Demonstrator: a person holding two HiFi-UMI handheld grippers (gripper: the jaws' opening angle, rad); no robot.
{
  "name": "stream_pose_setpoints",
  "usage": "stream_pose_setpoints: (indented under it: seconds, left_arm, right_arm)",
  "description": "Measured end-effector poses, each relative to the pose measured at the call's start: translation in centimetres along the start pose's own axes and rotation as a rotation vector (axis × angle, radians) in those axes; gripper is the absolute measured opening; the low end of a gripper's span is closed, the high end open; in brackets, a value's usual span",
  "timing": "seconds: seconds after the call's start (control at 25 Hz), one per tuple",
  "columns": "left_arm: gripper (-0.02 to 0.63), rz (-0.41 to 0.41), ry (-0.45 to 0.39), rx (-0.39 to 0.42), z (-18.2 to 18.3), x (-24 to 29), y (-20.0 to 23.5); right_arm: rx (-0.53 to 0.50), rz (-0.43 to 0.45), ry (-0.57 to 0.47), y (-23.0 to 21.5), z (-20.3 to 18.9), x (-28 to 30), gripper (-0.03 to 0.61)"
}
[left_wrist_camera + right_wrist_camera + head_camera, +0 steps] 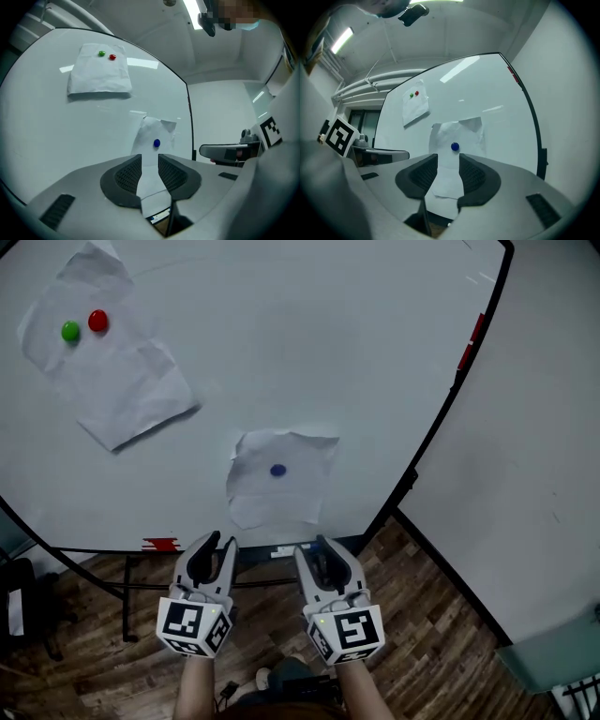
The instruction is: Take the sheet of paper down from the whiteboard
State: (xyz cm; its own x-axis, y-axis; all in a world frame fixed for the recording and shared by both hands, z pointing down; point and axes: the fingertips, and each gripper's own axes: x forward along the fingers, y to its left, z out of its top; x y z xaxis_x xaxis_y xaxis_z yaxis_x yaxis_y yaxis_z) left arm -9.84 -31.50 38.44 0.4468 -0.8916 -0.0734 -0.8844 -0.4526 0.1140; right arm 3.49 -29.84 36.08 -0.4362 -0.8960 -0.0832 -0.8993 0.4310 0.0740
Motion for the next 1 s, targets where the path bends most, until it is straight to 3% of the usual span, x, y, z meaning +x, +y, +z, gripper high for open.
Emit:
stream_pose_setpoints:
  seconds: [0.24,0.48,1.0]
  left_arm:
    - [0.112,0.006,-0.017,-0.003,0.8,3.0,1.9]
    - [0.112,0.016,-0.021,0.1,1.5,5.3,3.1]
    - [0.112,0.021,-0.03,0.152,1.9,8.0,4.0]
  right_arm:
    - [-0.039,-0.004,-0.019,-0.7,0.4,3.8,0.155]
    - [-0.071,-0.017,-0.026,-1.3,-0.1,6.8,0.155]
    - [-0.114,-0.004,-0.046,-1.0,0.0,11.6,0.163]
